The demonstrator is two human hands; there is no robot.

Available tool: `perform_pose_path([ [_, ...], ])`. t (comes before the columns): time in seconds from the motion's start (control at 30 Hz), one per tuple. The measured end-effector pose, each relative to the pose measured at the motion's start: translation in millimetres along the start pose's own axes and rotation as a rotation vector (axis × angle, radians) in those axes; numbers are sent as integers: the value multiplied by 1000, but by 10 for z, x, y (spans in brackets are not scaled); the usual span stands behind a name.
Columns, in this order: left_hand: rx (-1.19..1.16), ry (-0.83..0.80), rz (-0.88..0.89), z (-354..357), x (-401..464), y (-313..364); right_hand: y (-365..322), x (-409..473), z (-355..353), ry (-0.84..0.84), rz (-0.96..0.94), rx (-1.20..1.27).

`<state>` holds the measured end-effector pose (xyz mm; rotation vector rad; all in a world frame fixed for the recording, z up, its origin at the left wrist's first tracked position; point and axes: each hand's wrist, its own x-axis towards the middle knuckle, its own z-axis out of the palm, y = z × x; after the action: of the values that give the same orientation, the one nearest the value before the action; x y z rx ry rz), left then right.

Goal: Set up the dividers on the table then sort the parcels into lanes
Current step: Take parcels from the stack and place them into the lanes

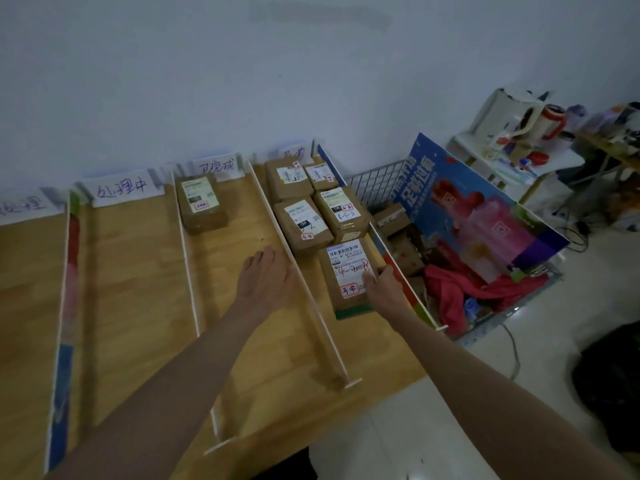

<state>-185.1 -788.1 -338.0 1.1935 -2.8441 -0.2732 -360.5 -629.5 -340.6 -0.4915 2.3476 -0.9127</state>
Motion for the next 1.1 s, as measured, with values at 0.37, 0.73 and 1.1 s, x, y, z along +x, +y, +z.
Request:
perform_pose_path([
  [0.37,-22,-52,-165,536,287,-253,187,910,570,-233,74,-15],
  [0.73,-13,-133,-303,753,276,-246,287,1305,810,-333,17,3],
  [1.1,10,-119,-387,280,373,-85,-281,1336,376,-213,-396,-302],
])
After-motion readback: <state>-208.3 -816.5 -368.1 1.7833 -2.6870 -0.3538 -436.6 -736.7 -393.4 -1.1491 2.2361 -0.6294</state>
